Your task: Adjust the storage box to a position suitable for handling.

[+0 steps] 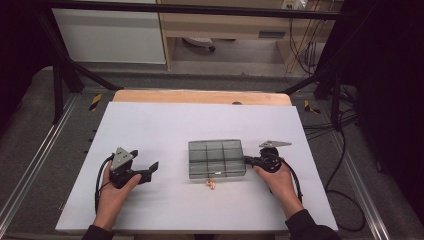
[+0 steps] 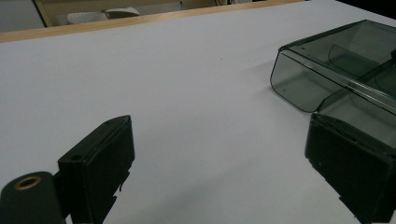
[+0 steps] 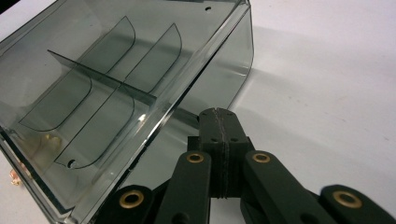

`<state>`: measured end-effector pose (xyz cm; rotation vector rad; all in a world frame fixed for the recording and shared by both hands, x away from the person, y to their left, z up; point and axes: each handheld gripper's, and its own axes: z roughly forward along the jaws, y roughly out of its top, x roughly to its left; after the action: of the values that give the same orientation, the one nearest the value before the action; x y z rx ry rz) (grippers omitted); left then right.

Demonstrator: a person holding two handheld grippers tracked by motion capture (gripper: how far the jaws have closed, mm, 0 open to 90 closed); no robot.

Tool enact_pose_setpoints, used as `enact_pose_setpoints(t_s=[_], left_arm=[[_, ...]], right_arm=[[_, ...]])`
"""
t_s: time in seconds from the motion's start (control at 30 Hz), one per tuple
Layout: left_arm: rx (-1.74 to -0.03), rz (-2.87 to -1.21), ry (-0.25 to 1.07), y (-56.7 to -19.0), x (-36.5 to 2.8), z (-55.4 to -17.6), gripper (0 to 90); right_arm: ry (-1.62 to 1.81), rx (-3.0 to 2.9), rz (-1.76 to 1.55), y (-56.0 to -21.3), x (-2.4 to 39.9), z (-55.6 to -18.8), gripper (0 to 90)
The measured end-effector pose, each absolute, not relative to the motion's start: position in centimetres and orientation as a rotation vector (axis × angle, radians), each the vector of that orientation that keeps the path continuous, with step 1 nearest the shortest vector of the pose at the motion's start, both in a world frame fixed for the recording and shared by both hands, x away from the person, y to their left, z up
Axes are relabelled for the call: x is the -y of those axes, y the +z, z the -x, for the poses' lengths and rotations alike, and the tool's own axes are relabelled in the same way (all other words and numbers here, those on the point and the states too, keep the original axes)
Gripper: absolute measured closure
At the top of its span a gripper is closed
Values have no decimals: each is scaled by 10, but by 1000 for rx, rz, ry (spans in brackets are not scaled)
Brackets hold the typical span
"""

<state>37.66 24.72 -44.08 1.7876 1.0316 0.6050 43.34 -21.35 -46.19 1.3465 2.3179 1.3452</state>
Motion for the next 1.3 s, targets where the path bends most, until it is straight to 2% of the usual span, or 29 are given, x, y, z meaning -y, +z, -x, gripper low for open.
enact_pose_setpoints(t_s=[0.23, 0.7, 1.1, 1.3], left_arm=[[-1024, -1822, 607, -446, -239, -392, 91], [-1042, -1850, 601, -450, -237, -410, 189], [-1052, -1848, 612, -450, -241, -412, 169], [-1073, -1842, 626, -450, -250, -412, 198]], right_arm=[[1350, -2343, -1334, -462, 206, -436, 900], [1369, -2398, -1273, -459, 173, -442, 900], [1369, -2435, -1238, -460, 153, -445, 900], [1371, -2456, -1214, -460, 143, -445, 900]])
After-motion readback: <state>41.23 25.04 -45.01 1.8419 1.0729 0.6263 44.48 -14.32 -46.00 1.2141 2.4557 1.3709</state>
